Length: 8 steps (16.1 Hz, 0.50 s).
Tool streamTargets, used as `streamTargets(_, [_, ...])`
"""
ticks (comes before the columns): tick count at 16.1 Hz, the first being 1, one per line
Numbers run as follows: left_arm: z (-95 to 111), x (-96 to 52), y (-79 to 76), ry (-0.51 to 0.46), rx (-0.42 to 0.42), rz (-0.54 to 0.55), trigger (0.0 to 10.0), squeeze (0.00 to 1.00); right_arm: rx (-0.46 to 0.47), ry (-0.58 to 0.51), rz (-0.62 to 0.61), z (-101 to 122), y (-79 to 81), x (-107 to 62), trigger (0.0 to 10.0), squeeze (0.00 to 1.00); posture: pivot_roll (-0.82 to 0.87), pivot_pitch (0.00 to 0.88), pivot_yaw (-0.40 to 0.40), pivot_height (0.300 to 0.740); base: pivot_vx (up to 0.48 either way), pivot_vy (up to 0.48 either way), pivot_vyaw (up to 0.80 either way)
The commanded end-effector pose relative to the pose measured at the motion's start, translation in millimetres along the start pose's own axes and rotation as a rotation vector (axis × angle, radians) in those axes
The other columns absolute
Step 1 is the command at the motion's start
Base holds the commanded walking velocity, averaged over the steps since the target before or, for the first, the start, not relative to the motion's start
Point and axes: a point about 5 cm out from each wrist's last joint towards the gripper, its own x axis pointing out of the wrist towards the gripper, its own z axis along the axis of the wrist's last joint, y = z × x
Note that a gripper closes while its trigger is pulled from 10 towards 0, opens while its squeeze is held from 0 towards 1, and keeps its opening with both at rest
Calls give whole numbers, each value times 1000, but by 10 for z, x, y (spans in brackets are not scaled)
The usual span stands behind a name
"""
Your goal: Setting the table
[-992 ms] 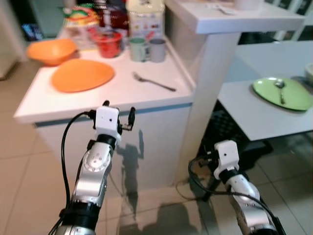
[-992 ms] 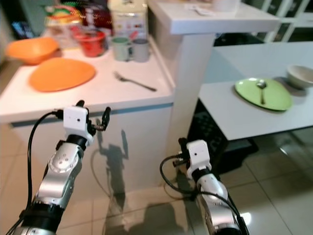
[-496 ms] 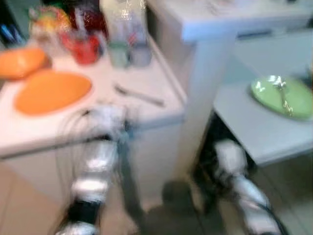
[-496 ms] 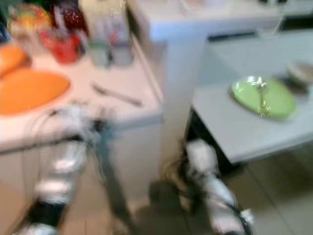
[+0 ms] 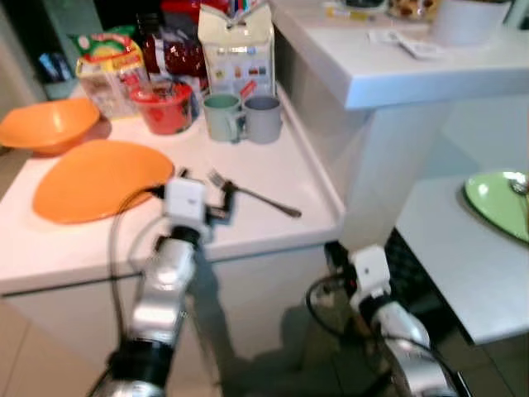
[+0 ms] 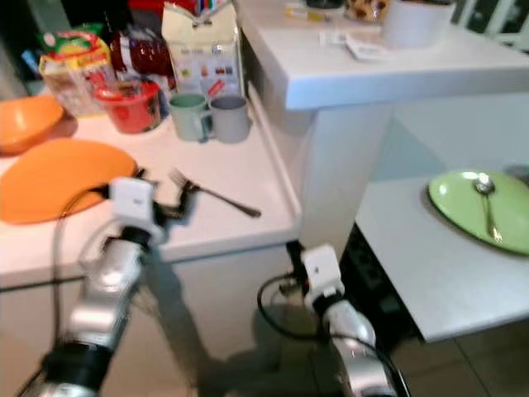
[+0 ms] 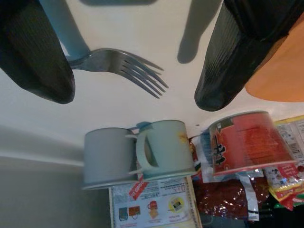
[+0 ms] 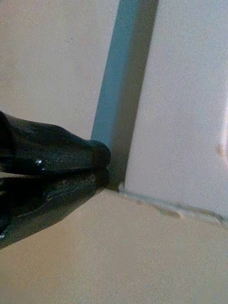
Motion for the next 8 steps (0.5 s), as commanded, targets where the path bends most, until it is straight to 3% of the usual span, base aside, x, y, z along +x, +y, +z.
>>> streamTargets(1, [8, 3, 114, 5, 19, 28, 10000, 0, 1, 6, -100, 36, -219, 12, 10000, 0, 16, 0, 15, 740, 472, 0, 0])
streamTargets(8, [8, 3, 114, 5, 19, 28, 10000, 0, 1, 6, -100, 36, -219, 12, 10000, 0, 16, 0, 15, 740, 472, 0, 0])
